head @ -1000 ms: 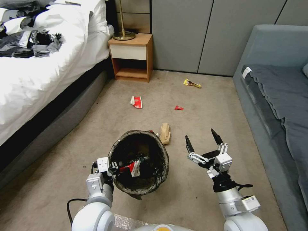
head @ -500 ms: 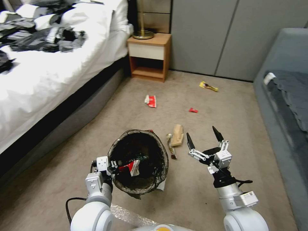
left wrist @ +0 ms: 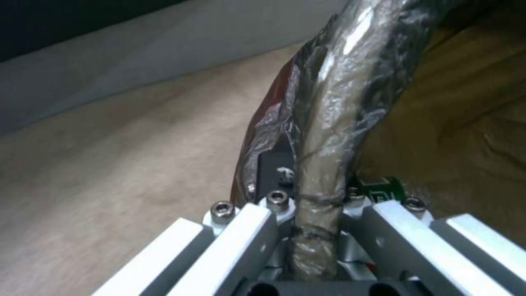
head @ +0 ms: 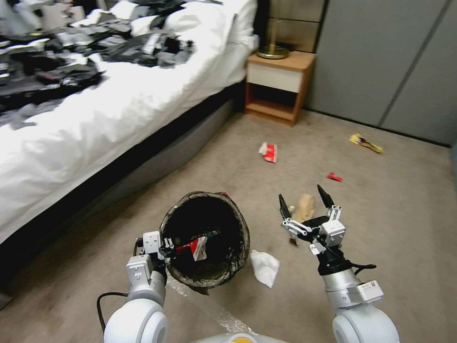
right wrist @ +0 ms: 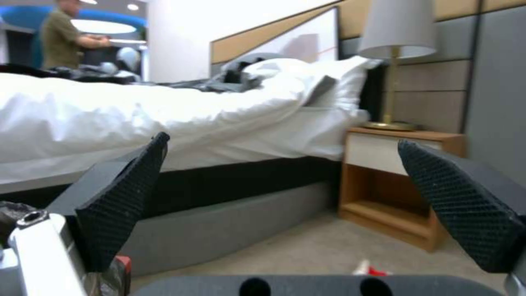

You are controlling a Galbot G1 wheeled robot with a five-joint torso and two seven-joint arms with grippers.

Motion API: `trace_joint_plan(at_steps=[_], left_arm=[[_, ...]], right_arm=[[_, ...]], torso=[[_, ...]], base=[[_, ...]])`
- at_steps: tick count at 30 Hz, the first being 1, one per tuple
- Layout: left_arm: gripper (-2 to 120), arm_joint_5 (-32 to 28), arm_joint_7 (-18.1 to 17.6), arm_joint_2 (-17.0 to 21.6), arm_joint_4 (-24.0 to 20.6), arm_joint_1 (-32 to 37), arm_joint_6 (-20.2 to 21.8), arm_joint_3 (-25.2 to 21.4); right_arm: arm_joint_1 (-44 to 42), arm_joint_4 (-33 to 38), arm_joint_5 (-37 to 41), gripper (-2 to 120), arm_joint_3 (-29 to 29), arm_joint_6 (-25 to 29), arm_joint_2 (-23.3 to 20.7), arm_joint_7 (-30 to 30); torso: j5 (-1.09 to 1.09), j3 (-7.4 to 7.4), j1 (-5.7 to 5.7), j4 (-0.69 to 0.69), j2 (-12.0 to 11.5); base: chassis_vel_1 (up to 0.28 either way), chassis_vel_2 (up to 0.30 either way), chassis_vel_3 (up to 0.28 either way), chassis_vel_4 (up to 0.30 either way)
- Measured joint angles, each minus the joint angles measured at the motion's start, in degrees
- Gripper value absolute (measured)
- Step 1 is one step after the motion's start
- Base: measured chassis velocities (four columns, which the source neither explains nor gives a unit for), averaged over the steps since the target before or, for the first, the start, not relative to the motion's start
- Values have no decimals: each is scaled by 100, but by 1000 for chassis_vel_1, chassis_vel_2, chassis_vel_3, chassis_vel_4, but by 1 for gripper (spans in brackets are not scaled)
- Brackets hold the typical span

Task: Pick up the trash bin, then pick up the garbage from the floor and place it into the trash bin.

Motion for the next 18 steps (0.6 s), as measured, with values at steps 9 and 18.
trace_joint_plan(at_steps=[9, 18], left_arm=[[0, 21, -8, -21, -4, 5, -16, 26], [0, 25, -11, -29, -25, -9, -22, 32]], right_arm=[[83, -153, 3, 100, 53, -161, -53, -20], [310, -564, 681, 100, -238, -1496, -436, 275]], torso=[[0, 0, 0, -3, 0], [-1, 0, 0, -2, 0]], base=[[31, 41, 45, 36], [0, 0, 0, 0]])
